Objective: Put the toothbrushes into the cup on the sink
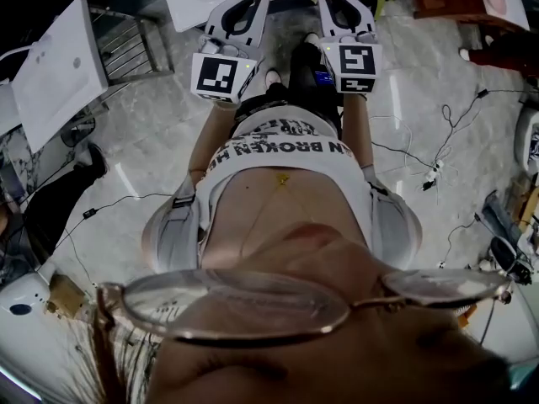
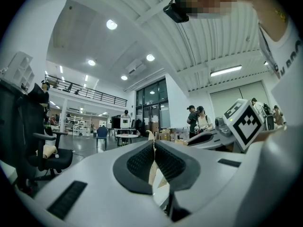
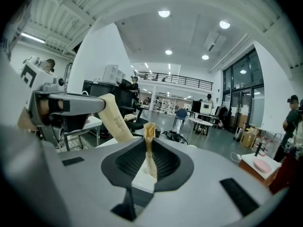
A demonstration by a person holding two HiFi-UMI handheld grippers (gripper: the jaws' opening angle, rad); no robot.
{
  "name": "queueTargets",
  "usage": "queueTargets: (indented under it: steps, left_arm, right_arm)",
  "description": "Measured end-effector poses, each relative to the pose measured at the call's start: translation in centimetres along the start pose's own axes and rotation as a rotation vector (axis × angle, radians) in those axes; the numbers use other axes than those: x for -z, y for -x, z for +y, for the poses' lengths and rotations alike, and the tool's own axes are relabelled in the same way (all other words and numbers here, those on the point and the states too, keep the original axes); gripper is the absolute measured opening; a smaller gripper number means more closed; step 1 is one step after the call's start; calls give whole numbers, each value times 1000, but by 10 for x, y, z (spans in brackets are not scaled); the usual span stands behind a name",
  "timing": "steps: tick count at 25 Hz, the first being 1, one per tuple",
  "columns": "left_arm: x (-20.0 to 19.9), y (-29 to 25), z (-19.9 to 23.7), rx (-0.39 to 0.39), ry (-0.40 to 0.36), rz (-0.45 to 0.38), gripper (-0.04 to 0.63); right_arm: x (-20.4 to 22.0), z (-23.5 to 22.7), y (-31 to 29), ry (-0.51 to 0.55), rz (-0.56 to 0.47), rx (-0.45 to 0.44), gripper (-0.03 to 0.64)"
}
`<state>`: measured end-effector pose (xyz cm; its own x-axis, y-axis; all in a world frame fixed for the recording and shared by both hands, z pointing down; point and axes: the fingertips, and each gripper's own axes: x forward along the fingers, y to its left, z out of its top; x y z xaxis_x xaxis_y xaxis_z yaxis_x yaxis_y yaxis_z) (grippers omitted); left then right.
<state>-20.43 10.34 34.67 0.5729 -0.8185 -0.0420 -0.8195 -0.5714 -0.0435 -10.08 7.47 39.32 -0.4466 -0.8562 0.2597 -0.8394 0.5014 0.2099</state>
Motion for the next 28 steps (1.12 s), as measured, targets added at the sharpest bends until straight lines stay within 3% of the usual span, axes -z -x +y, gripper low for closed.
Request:
queueTargets:
  steps: [11, 28]
  left_arm:
    - [7, -51, 30, -46, 6, 24, 17]
    - [4, -190, 42, -107, -15, 42, 17]
  right_arm:
    - [-7, -36, -54, -5, -19, -47, 58]
    - [-10, -158, -127, -2, -46, -111, 58]
